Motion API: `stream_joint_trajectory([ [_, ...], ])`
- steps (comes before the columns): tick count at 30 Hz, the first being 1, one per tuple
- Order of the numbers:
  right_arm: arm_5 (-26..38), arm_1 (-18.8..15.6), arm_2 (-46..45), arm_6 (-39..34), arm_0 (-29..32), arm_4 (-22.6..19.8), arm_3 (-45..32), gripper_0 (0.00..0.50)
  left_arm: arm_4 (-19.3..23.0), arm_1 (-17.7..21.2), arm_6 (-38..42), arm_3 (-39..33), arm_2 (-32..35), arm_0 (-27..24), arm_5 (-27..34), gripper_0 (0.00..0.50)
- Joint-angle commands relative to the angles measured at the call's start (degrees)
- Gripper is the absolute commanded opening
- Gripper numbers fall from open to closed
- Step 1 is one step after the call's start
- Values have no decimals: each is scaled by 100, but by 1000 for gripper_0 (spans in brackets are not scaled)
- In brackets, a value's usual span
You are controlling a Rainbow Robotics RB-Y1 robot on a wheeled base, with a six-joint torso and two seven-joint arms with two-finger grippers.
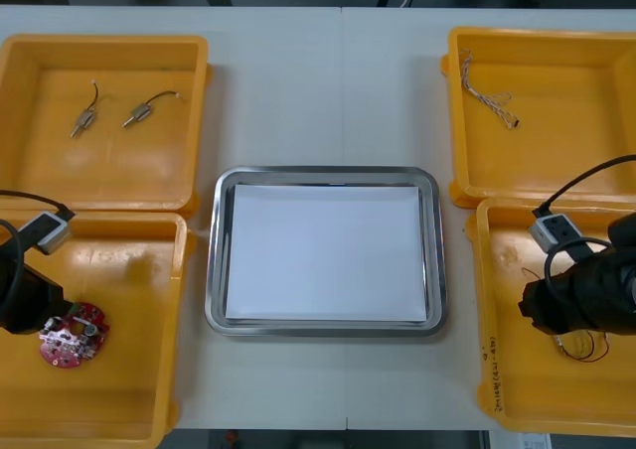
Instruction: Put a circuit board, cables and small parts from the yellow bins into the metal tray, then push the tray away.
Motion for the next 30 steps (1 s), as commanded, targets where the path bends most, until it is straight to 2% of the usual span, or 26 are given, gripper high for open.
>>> stream_joint_trajectory([
  [1,-311,-81,43,-64,406,181,-165,500,-99,102,-542,174,-305,-327,-64,500],
  [11,-610,16,43,-46,749,454,-165,500,-204,102,-516,508,-806,-643,-275,500],
  [24,-891,165,43,-99,1047,744,-156,500,-274,102,-498,710,-1113,-687,-600,500],
  [30,-1234,165,43,-161,1293,805,-165,500,-283,102,-507,728,-1148,-687,-670,500],
])
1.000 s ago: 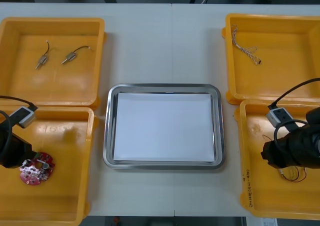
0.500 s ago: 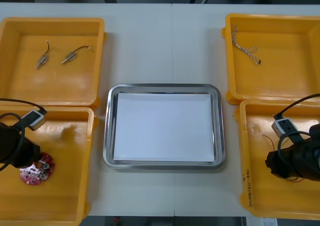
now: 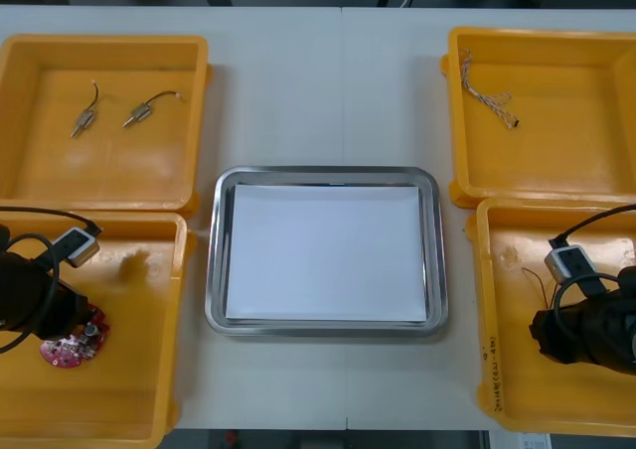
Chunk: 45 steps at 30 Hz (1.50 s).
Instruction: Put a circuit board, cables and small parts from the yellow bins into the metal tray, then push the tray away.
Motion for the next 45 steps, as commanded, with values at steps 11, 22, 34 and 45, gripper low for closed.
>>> stream_joint_trajectory([
  [11,-369,79,43,-327,427,89,-165,500,-21,102,-516,2,-18,-173,-79,0],
  [22,-615,79,43,-450,621,160,-156,500,111,102,-586,-78,211,-173,18,0],
  [34,-764,193,43,-503,507,-7,160,500,331,32,-559,-719,1151,-76,967,0],
  [45,-729,202,43,-555,331,-25,292,500,357,-285,-331,-1413,2048,-76,1934,0],
])
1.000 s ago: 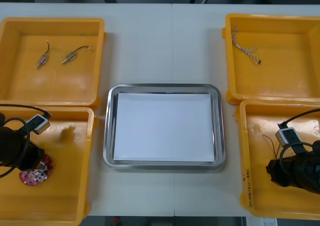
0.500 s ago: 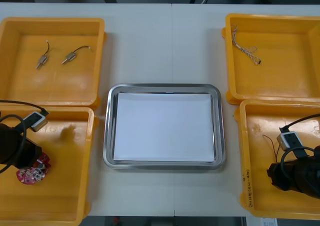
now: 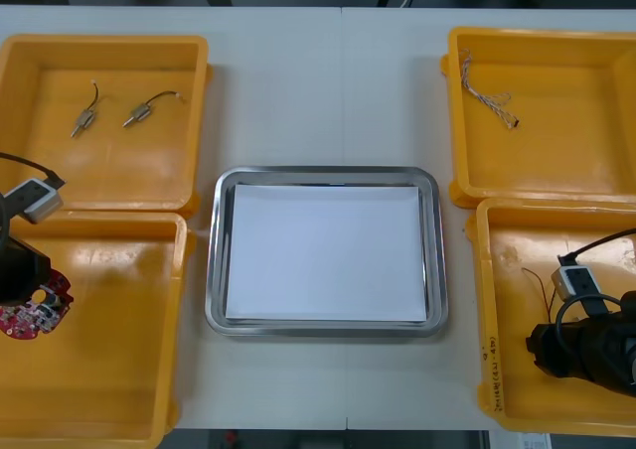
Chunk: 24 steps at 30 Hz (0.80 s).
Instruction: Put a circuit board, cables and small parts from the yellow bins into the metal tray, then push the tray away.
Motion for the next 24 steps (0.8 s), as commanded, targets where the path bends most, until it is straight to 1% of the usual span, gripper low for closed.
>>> stream_joint_trajectory([
  [1,-3,68,43,-153,-125,-9,-6,500,47,-194,-313,-421,443,-72,362,0],
  [6,-56,77,52,-153,-204,-97,170,500,3,-396,-155,-763,785,-81,784,0],
  [9,-64,77,43,-144,-213,-115,170,500,-14,-484,-76,-913,882,-125,977,0],
  [13,-64,77,43,-153,-204,-115,179,500,-14,-501,100,-1009,900,-186,1047,0],
  [16,-73,77,52,-153,-213,-123,188,500,21,-493,425,-1132,847,-274,1100,0],
  [17,-73,77,43,-144,-204,-132,188,415,29,-493,557,-1194,794,-344,1179,0],
  [18,-73,77,52,-135,-213,-132,188,345,21,-493,724,-1256,733,-441,1276,0],
  [19,-73,77,52,-135,-213,-132,188,296,12,-501,794,-1291,689,-494,1311,0],
  [20,-73,77,43,-126,-213,-132,188,173,-6,-493,952,-1361,610,-573,1390,0],
  [21,-73,77,43,-126,-213,-132,188,32,-23,-493,1119,-1431,513,-661,1452,0],
  [22,-73,77,43,-126,-213,-132,188,0,-32,-493,1198,-1466,469,-705,1469,0],
  [24,-73,77,52,-117,-213,-132,188,0,-50,-493,1488,-1546,284,-898,1496,0],
])
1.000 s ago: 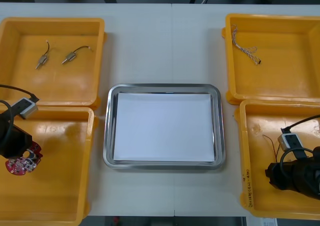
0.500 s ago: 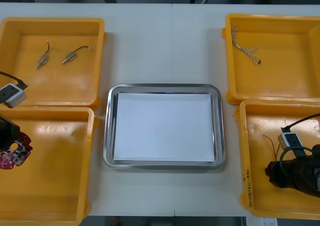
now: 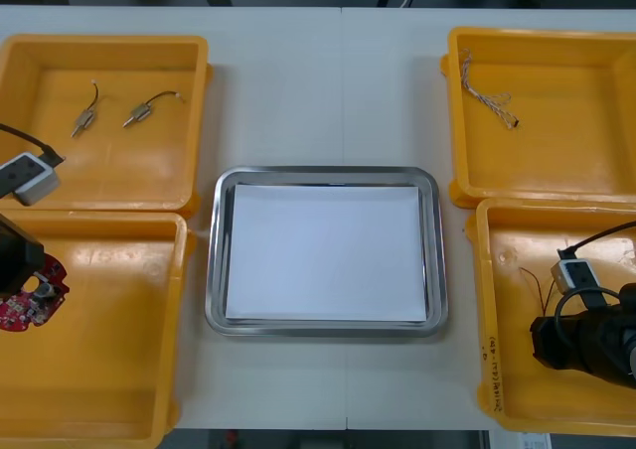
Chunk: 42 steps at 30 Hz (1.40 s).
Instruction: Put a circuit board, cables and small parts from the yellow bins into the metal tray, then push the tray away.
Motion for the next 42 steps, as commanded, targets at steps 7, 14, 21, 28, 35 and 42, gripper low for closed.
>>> stream_joint_trajectory([
  [7,-161,72,8,-82,-63,-79,28,0,-179,-57,2002,-368,-1133,-1173,114,0],
  [14,-109,72,-203,-3,-151,-114,-78,0,-592,-215,2828,-368,-2196,-1902,62,0],
  [21,718,63,-537,50,-450,-219,-447,0,-1137,-584,3496,-359,-3207,-2482,-53,0],
  [28,1570,-51,-1055,85,-827,-922,-684,0,-1427,-1015,4006,-113,-4033,-3001,-70,0],
  [35,2177,-447,-1319,59,-1267,-1661,-798,0,-1611,-1366,4164,353,-4613,-3423,-352,0],
  [42,2607,-921,-1653,50,-1662,-2496,-798,0,-1840,-1516,4252,837,-5220,-3660,-923,0],
])
